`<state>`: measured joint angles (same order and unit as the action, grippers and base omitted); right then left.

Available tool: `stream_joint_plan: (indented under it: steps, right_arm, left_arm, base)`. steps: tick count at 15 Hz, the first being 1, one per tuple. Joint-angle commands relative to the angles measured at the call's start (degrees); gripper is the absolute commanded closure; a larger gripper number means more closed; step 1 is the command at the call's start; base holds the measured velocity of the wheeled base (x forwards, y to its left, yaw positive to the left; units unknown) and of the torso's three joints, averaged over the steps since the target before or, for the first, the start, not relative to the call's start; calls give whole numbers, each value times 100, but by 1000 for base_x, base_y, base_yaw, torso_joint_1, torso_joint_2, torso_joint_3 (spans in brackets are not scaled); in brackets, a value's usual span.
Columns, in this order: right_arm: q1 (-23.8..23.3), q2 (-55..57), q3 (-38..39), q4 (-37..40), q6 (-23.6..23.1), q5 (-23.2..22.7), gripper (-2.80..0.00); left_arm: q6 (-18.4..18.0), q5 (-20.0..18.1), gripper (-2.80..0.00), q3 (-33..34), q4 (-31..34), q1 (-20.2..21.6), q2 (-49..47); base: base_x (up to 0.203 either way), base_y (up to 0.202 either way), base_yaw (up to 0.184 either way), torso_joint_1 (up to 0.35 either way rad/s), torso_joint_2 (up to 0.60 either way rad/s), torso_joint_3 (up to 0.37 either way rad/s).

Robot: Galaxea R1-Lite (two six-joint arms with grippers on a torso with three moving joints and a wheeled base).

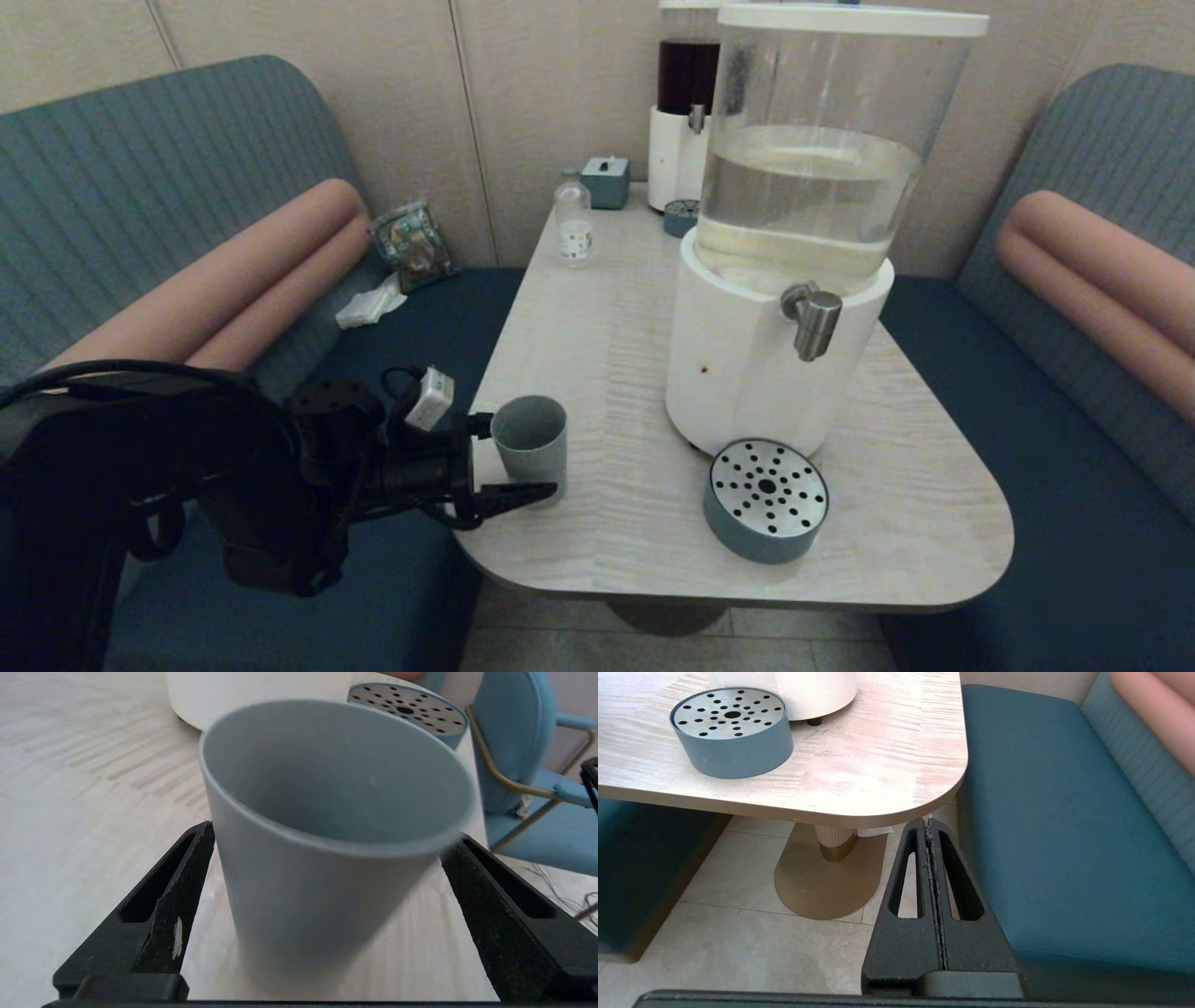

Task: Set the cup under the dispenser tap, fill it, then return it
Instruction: Pick up the cup

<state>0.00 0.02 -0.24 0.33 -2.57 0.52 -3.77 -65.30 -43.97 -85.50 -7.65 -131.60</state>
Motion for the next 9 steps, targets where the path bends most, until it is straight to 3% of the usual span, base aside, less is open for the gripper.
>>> stream_joint_plan:
  steps: [1,5,6,9]
  right_arm:
    - [-7,-28,-2,2,-6,1,0]
    - [0,-27,-2,2,-6,1,0]
    - [0,-20,-2,2,-6,1,0]
    - [-7,-29,-2,-7,2,1,0]
  left_arm:
    - [22,23,-280,-110,-54,-44,-59]
    - [94,342,-280,-225,-98,-219,-173]
    - [113,385,0,-226,-116,-254,-173]
    - [221,448,0,-208,-186,-360,-110]
  base:
    - [0,0,0,0,0,0]
    - [0,0,0,0,0,0]
    - [0,0,0,0,0,0]
    - [0,0,0,0,0,0]
